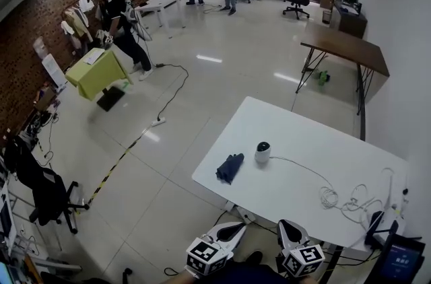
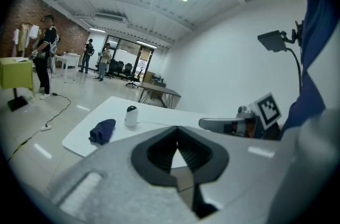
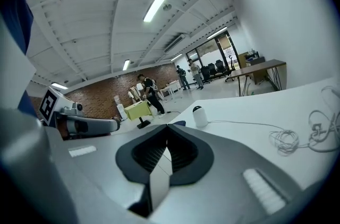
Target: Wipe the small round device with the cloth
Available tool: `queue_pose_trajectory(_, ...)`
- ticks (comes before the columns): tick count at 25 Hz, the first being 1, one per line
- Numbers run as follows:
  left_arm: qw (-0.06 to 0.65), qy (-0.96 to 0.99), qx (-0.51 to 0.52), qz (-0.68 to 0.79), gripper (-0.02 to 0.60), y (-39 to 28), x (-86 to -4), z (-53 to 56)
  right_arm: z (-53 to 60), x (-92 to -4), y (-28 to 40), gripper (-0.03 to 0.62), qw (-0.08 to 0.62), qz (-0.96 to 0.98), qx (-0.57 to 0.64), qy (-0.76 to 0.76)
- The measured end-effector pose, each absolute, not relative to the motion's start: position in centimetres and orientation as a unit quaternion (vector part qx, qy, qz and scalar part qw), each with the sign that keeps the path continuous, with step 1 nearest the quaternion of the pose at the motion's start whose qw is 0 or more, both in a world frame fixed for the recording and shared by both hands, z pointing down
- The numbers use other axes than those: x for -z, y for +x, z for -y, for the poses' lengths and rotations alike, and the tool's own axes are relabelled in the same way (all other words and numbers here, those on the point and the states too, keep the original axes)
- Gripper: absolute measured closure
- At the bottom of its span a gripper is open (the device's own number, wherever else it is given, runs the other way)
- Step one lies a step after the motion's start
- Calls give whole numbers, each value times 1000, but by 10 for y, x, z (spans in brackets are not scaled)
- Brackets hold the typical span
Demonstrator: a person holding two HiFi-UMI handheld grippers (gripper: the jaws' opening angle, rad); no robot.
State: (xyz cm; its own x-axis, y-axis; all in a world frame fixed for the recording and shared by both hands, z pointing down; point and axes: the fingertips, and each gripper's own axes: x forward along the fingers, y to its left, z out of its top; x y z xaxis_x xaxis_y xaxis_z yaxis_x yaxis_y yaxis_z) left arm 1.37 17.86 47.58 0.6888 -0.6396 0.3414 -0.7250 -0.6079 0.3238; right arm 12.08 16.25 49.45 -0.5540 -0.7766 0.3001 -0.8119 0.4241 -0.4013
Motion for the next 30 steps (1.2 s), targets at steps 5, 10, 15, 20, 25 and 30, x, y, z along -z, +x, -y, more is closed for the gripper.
queue_pose_trajectory(5, 222, 897, -93, 370, 580, 14, -477, -147, -138, -495, 121, 583, 35, 836, -252, 485)
queue_pose_trajectory(10, 239, 904, -71, 348, 580, -3, -475, -100, -103, -499, 114, 583, 52, 816, -247, 520)
queue_pose_trajectory(15, 225, 917, -53, 325, 580, -29, -476, -56, -67, -484, 82, 583, 64, 812, -225, 535)
queue_pose_trajectory(20, 201, 921, -77, 323, 580, -55, -488, -33, -50, -492, 49, 583, 86, 812, -235, 526)
queue_pose_trajectory(25, 207, 915, -84, 337, 578, -70, -495, -18, -35, -500, 37, 582, 98, 812, -242, 522)
queue_pose_trajectory(30, 223, 904, -77, 357, 578, -69, -491, 11, -10, -498, 32, 582, 109, 823, -240, 503)
